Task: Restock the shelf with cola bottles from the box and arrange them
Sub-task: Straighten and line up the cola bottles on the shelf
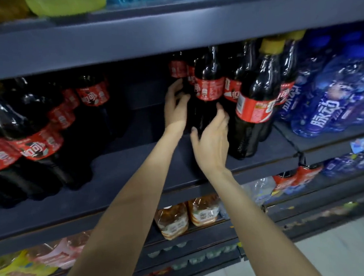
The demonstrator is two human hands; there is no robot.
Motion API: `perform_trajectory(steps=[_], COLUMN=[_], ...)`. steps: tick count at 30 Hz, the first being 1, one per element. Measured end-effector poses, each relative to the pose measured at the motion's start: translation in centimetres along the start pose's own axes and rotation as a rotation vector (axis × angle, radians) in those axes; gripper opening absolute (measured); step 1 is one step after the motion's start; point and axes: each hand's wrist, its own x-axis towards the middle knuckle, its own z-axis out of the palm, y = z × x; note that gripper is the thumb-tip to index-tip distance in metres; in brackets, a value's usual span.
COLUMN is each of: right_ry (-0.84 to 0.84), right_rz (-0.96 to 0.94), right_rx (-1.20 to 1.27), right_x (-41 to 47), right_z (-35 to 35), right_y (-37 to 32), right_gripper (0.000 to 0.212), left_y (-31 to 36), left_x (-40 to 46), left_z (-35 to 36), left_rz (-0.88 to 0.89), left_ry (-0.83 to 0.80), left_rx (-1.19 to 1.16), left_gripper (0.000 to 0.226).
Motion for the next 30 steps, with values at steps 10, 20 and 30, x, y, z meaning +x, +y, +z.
perform_trajectory(steps=[10,20,30], right_ry=[0.046,0.258,-0.162], right_rz=[0.019,-0.034,0.027], right_rx=[0.155,0.289,0.269], right_x=[-0.3,-2.3,0.0], right_z=[-0.3,-9.7,-10.6], right_y=[-0.6,5.1,5.1], right_gripper=[0.057,0.046,0.074], left_y=[-0.1,-0.6,0.4], left_x=[-1.9,-1.7,-5.8], left_z=[-0.8,-0.7,-3.2], left_rz=[0.035,-0.033,0.123], left_ry=[-0.232,-0.242,0.205], left_rx=[0.103,0.313,0.474], left_gripper=[0.069,0.088,0.091])
